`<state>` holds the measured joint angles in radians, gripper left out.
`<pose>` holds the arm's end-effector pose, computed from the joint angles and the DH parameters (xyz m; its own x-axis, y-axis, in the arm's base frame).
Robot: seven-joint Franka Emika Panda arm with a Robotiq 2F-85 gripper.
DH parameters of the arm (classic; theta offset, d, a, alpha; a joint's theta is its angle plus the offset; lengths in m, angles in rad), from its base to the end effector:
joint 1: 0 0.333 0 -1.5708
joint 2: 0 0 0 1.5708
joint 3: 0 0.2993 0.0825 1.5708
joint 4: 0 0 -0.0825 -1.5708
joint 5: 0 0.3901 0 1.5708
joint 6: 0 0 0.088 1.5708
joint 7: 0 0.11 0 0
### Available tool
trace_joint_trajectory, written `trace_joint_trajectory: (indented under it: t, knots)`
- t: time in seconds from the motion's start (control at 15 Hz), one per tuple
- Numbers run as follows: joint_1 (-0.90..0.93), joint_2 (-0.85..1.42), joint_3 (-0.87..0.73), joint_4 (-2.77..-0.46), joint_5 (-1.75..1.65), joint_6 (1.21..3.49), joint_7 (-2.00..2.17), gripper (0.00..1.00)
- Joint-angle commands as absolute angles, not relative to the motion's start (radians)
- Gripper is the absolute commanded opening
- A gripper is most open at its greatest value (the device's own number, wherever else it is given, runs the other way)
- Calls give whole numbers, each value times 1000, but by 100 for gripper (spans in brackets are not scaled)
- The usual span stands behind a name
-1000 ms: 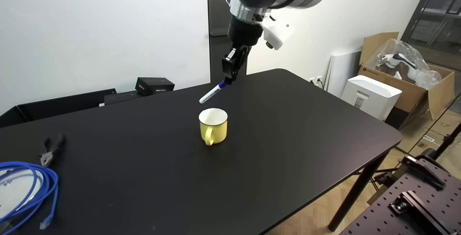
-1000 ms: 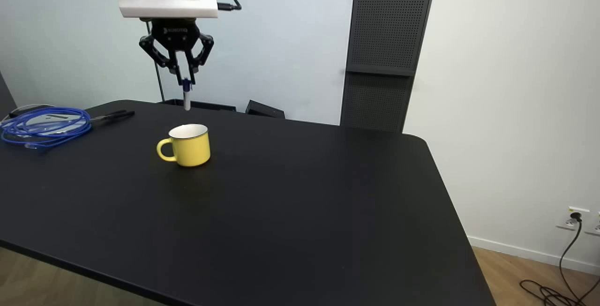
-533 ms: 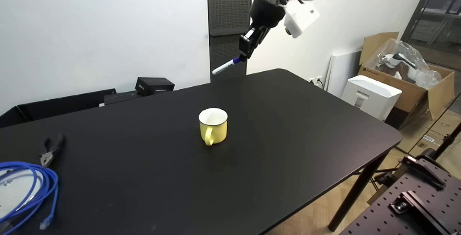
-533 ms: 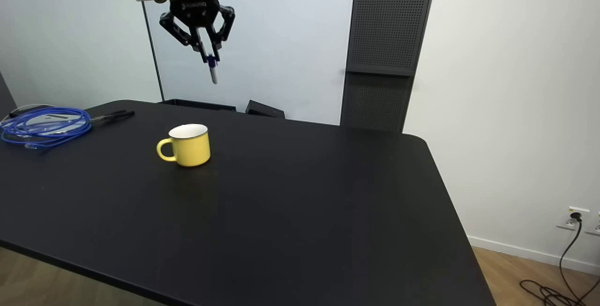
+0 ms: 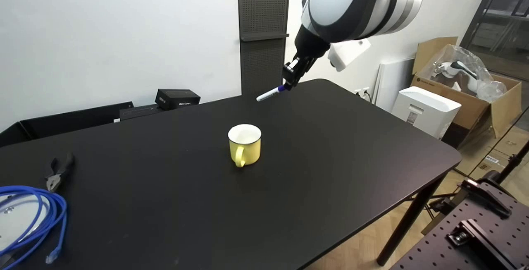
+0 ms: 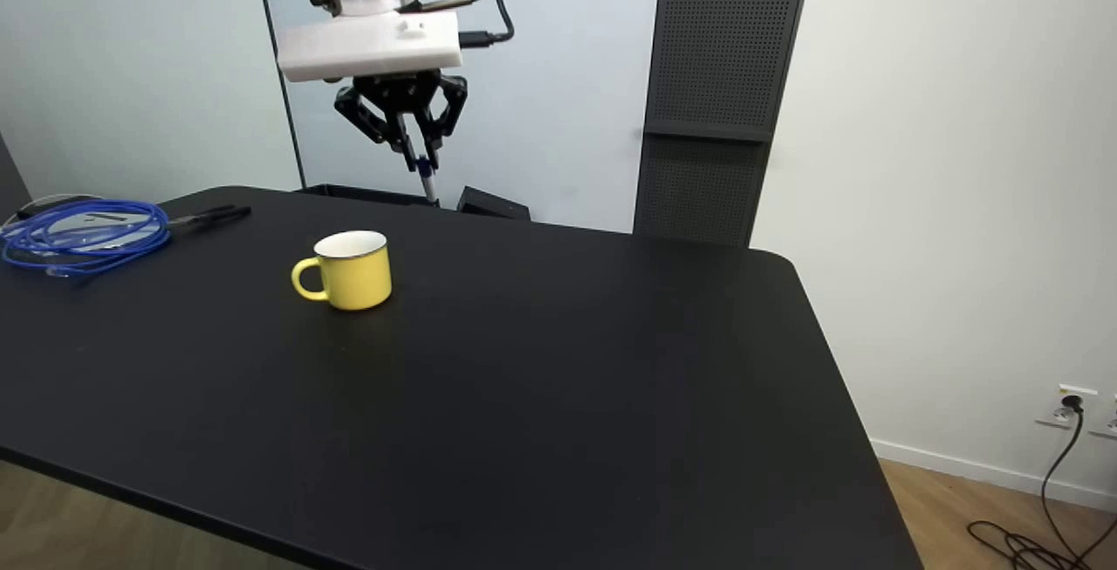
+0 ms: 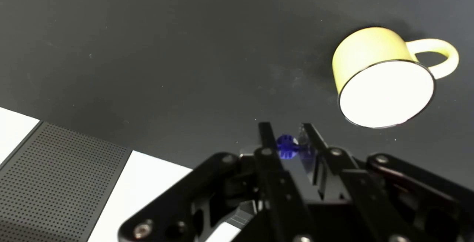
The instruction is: Put the marker in the mug on the table
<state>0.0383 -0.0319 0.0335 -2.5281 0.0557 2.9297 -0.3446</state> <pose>0.4984 0.0323 0.3098 0.8453 0.3480 0.4055 0.3323 -0.9366 0.1111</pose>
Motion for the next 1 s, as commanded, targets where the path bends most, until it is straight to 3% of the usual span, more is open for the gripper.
trace_joint_trajectory:
  t: [0.0, 0.6, 0.67, 0.73, 0.93]
  knots:
    - [36, 49, 31, -2509, 56, 2961, -316, 6]
    - [39, 193, 51, -2462, 117, 2979, -338, 6]
    - [38, 204, 52, -2456, 121, 2973, -339, 47]
    - [8, 212, 78, -2450, 94, 2967, -314, 48]
    - [-1, 233, 86, -2436, 83, 2953, -300, 69]
